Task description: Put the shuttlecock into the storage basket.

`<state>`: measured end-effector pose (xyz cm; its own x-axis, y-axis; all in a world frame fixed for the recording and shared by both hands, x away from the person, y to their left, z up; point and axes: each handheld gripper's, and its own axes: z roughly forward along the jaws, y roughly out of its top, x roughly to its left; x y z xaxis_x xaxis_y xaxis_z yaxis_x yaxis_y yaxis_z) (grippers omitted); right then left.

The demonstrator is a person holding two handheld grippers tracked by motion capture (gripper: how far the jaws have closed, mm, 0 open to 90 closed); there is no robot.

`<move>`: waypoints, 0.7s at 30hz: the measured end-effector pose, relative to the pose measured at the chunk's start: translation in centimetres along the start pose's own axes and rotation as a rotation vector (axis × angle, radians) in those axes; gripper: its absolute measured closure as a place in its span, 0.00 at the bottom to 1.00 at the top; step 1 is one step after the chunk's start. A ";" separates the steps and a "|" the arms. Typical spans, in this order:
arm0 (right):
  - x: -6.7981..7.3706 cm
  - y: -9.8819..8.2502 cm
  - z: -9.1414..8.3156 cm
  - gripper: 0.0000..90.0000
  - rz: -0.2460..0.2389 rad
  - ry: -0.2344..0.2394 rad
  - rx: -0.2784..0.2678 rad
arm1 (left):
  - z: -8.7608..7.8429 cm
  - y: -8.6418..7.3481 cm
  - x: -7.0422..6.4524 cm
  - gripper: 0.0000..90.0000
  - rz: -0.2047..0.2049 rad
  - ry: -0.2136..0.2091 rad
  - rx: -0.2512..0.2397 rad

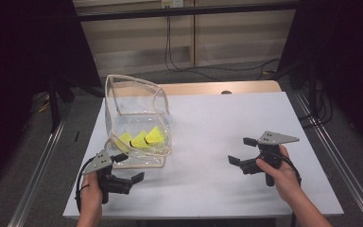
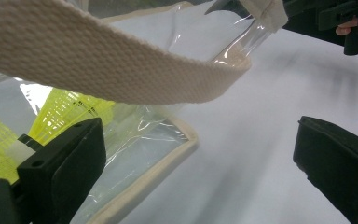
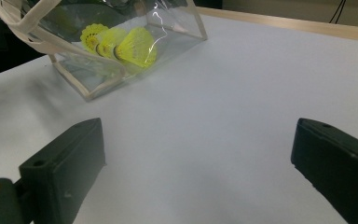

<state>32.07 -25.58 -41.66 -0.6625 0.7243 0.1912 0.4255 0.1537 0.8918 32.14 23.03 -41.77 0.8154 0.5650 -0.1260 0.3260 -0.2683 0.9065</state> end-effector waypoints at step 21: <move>-0.8 -1.9 -1.7 0.03 0.005 -0.030 0.004 | 0.1 0.0 0.0 0.03 0.000 -0.003 -0.001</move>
<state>30.69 -27.61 -42.81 -0.6412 0.7452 0.1832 0.4311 0.1523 0.8894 32.15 22.93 -41.84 0.8168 0.5626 -0.1276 0.3259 -0.2675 0.9068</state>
